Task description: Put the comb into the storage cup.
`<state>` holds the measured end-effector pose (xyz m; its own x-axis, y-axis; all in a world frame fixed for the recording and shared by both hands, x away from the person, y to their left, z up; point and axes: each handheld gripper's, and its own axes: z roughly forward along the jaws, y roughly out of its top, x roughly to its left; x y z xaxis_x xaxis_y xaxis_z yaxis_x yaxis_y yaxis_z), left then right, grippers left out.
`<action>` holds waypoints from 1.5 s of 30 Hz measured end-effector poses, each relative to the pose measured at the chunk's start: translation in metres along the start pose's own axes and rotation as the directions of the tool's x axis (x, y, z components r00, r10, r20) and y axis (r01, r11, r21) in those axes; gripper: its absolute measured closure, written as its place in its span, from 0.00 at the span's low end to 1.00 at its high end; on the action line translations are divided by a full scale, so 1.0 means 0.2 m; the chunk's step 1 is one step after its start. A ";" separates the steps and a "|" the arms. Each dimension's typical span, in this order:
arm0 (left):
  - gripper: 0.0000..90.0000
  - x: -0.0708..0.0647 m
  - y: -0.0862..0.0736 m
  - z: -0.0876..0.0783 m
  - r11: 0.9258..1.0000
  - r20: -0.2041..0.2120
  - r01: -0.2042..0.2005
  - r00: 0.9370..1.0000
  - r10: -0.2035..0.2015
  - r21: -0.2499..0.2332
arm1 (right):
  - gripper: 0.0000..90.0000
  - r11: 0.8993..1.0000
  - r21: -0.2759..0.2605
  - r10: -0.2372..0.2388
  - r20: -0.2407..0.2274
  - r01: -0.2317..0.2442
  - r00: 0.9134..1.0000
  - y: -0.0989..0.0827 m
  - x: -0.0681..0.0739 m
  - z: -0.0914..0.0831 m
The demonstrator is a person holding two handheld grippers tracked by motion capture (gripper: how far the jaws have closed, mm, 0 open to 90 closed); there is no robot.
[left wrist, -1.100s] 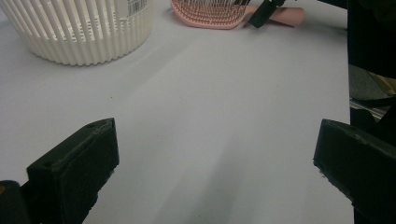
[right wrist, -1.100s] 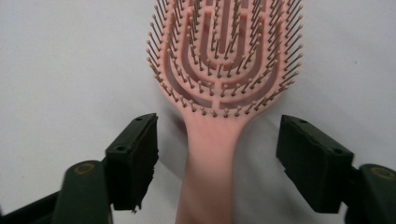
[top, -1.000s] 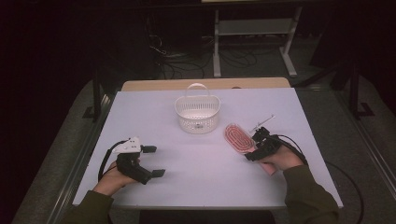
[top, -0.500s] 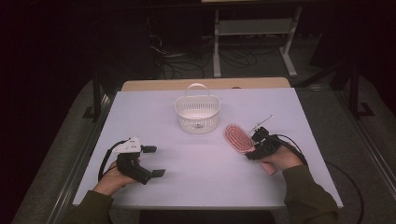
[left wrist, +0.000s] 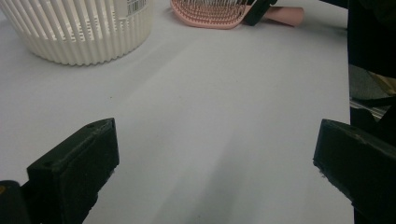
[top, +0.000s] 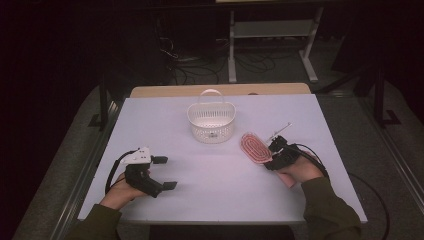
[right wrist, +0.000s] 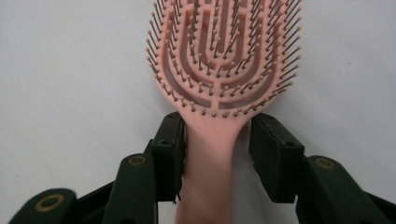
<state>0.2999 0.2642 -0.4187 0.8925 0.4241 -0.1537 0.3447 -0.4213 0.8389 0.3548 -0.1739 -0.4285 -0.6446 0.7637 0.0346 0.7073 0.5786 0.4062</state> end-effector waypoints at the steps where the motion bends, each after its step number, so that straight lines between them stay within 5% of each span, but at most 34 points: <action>1: 0.00 0.00 0.00 0.00 1.000 0.000 0.000 1.000 0.000 0.000 | 0.62 1.000 0.001 -0.004 0.003 0.004 1.000 0.00 0.00 0.00; 28: 0.00 0.00 0.00 0.00 1.000 0.000 -0.003 1.000 0.003 0.001 | 0.75 0.999 0.049 0.019 0.031 -0.021 0.999 0.02 0.03 0.00; 45: 0.00 0.00 0.00 0.00 1.000 0.000 -0.003 1.000 0.003 0.002 | 0.77 0.999 0.031 0.014 0.016 -0.014 1.000 0.01 0.02 0.00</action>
<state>0.2998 0.2633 -0.4191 0.8937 0.4226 -0.1510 0.3422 -0.4240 0.8385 0.3541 -0.1703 -0.4266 -0.6301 0.7761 0.0258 0.7250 0.5761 0.3774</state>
